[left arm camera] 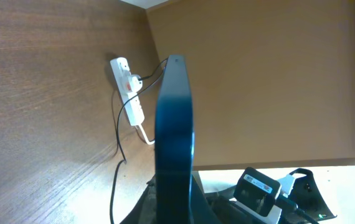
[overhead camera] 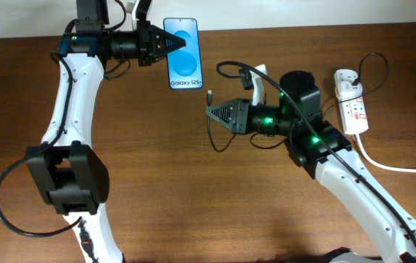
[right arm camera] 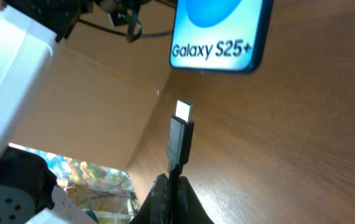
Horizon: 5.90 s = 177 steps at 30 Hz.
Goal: Plug charger to phone and switch on socket
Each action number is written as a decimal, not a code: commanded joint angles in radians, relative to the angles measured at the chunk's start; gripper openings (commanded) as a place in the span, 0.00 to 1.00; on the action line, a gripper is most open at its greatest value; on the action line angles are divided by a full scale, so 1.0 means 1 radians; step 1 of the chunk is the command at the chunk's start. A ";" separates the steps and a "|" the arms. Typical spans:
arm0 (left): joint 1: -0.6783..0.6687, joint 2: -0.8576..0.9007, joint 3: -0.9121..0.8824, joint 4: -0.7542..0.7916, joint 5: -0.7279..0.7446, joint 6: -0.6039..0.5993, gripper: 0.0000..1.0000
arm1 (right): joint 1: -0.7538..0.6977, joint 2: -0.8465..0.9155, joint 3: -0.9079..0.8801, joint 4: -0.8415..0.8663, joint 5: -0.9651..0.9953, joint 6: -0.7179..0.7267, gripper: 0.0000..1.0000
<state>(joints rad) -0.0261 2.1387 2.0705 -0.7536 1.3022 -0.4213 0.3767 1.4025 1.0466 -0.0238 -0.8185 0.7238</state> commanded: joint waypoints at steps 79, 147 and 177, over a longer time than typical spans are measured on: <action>-0.047 0.013 0.004 -0.340 -0.412 0.231 0.00 | -0.064 0.077 0.008 -0.380 0.064 -0.247 0.40; -0.083 -0.529 -0.129 -0.396 -1.195 0.278 1.00 | -0.956 0.367 0.502 -0.851 0.721 -0.507 0.58; -0.083 -0.529 -0.129 -0.396 -1.195 0.278 0.99 | -0.844 0.797 0.501 -0.466 0.597 -0.616 0.64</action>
<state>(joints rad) -0.1127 1.6230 1.9339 -1.1515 0.1150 -0.1493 -0.4946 2.1479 1.5475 -0.4923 -0.2008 0.1356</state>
